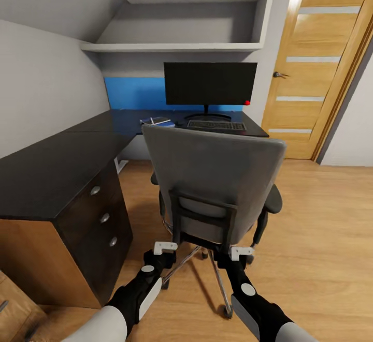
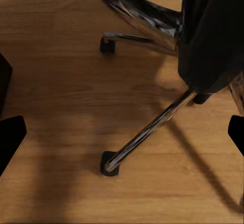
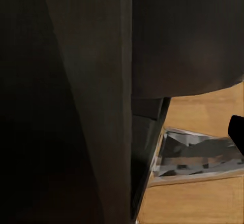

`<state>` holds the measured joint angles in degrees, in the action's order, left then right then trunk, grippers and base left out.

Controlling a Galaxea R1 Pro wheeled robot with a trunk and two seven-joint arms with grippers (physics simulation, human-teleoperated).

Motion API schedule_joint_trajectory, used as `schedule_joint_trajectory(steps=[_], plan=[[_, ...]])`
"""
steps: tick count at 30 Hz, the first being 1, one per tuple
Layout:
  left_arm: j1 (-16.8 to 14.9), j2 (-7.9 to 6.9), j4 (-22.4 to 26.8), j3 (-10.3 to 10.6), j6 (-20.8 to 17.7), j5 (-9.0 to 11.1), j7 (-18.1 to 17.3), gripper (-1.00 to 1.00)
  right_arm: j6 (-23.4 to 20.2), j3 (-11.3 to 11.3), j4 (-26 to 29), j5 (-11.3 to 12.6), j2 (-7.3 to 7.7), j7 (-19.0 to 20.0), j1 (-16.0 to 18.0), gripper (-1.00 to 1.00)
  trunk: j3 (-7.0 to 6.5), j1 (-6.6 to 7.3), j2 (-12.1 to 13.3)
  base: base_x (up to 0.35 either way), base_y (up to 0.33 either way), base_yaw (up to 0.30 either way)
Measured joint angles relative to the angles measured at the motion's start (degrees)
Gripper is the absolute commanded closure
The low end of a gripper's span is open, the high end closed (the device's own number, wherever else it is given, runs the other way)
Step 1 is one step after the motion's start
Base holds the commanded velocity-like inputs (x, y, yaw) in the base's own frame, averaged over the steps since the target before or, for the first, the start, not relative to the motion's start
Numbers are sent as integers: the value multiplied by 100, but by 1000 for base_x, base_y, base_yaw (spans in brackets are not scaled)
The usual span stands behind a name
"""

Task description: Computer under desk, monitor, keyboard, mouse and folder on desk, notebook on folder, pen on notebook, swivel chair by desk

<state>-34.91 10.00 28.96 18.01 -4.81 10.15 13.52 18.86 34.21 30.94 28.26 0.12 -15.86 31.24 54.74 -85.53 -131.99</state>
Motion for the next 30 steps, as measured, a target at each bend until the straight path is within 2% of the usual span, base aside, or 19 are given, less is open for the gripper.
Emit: schedule_joint_trajectory(steps=[4, 10, 30], plan=[[2, 0, 0, 0, 1, 2, 1, -100, -2, -1, -7, -4, 0, 8, -2, -100, 0, 1, 0, 73, 0, 193], [2, 0, -1, 2, 8, -7, 3, -100, -7, 4, -5, 3, 0, 10, -2, -100, 0, 3, 0, 277, 0, 155], [-3, 0, -2, 10, 8, 3, -8, -100, -2, 3, 1, 10, 9, 4, -4, -100, 0, 3, 0, 277, 0, 4]])
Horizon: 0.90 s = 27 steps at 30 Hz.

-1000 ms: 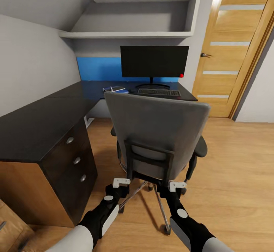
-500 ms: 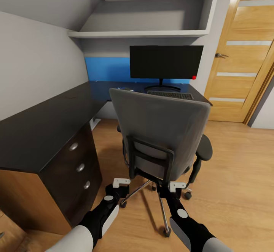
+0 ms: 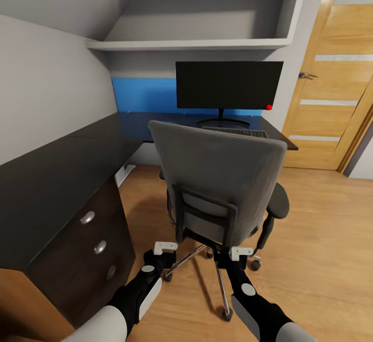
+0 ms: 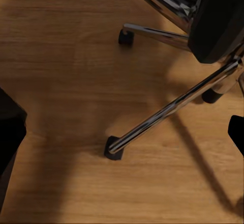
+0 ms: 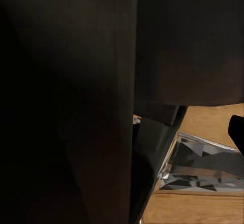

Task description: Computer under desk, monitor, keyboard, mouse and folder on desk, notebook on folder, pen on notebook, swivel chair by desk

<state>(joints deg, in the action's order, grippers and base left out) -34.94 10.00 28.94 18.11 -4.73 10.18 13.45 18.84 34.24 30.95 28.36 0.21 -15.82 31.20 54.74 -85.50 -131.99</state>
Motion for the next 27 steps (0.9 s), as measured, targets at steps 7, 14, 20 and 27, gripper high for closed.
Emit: schedule_joint_trajectory(steps=[7, 14, 20, 27], plan=[[1, 0, 0, 151, 1, 1, 3, -100, 2, -9, -8, -2, 0, -6, 1, -100, 0, 0, 0, 318, -89, 0], [4, 0, 1, 358, 1, 3, 10, -100, -2, -5, -12, -27, 7, 4, 1, -100, 0, 0, 0, 298, -118, 0], [5, 0, 1, 370, -3, 1, 3, -100, -4, -11, -24, -10, 6, 11, 1, -100, 0, -3, 0, 54, -24, 0], [6, 0, 1, 371, -6, 6, 2, -100, -4, -10, -34, 0, 7, 15, 2, -100, 0, -6, 0, -193, -1, 0]])
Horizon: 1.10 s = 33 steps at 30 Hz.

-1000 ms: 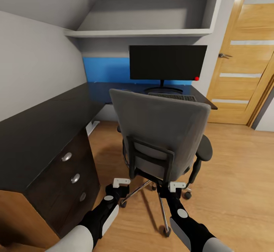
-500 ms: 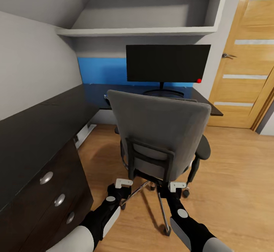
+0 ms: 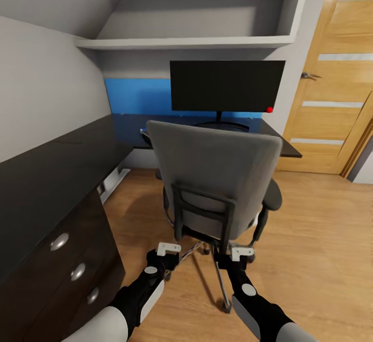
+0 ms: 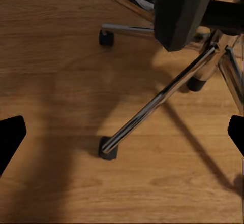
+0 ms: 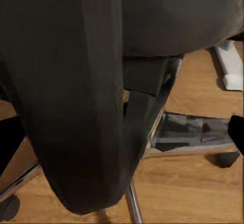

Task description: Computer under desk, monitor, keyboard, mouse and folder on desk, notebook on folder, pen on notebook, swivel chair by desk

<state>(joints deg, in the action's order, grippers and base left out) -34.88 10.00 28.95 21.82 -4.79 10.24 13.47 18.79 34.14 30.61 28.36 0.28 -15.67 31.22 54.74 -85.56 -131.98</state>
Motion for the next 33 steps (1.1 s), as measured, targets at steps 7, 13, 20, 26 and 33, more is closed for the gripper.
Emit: schedule_joint_trajectory(steps=[7, 13, 20, 26, 33], plan=[[1, 0, 3, 1, -3, 1, 0, -100, 0, -2, -6, 0, -1, 0, 1, -100, 0, -1, 0, -322, 0, 0], [2, 0, 6, -3, -2, 3, 4, -100, -1, -12, -9, 2, 3, -7, 0, -100, 0, -1, 0, -336, 0, 0], [2, 0, -130, -29, 3, 39, 3, -100, -14, -27, -98, 15, 22, -31, 0, -100, -17, 21, 39, -338, 0, 0], [2, 0, -701, -71, 17, 135, 5, -100, 11, -34, -503, 32, 27, -31, 2, -100, -125, 155, 279, -202, 0, 0], [3, 0, -1468, -88, 363, 638, 36, -100, 490, -45, -1355, 62, 34, -44, 3, -100, -250, 309, 560, -43, 0, 0]])
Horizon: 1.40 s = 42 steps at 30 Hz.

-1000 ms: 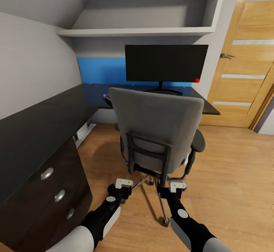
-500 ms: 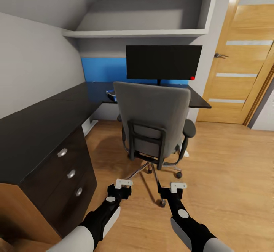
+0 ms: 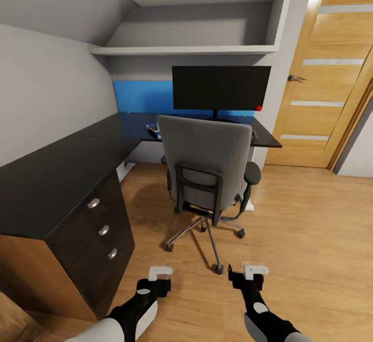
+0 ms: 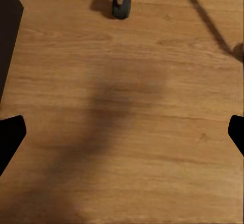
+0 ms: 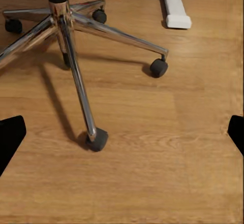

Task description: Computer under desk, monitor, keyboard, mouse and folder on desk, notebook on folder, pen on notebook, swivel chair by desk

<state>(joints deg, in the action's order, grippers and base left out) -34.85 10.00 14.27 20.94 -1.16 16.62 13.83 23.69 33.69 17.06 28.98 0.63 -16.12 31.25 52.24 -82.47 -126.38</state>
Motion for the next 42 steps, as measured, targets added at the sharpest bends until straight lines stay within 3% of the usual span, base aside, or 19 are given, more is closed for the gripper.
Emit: schedule_joint_trajectory(steps=[2, 3, 9, 10, 13, 14, 16, 25, 33, 42], plan=[[0, 0, -220, 4, 167, 56, 15, -100, 158, 4, -298, 5, -4, -3, 1, -100, -36, 44, 80, -5, 0, 0], [1, -2, -583, -1, 360, 92, 30, -100, 428, -9, -759, 39, -13, 4, 0, -100, -53, 66, 120, -2, 0, 0], [-1, -1, -908, 12, 580, 106, 37, -100, 913, 15, -1389, 26, -33, 11, -3, -100, -162, 198, 360, 0, 0, 0], [1, -3, -1220, -2, 791, 117, 49, -100, 1202, 4, -1693, 44, -35, 14, -220, -100, -179, 220, 401, 0, 0, 0], [57, -2, -1278, 5, 1151, 116, 47, -100, 1270, 13, -1728, 39, -36, 20, -447, -100, -234, 286, 521, 0, 0, 0], [263, -4, -1295, -15, 1484, 126, 53, -100, 1581, 4, -1741, 50, -32, 18, -646, -100, -250, 308, 561, 0, 0, 0], [417, -3, -1297, -11, 1563, 122, 64, -100, 1752, 13, -1744, 42, -30, 20, -756, -100, -287, 352, 641, 0, 0, 0], [1166, -2, -1300, -9, 1780, 128, 69, -100, 1881, 12, -1772, 28, -19, 11, -924, -100, -449, 550, 1002, 0, 0, 0], [1692, -329, -1300, -15, 2052, 138, 45, -100, 1874, 24, -1792, 13, -35, 24, -938, -100, -593, 726, 1323, 0, 0, 0], [2050, -511, -1301, -10, 2576, 145, 47, -100, 1874, 20, -1793, 13, -36, 23, -941, -100, -755, 923, 1684, 0, 0, 0]])
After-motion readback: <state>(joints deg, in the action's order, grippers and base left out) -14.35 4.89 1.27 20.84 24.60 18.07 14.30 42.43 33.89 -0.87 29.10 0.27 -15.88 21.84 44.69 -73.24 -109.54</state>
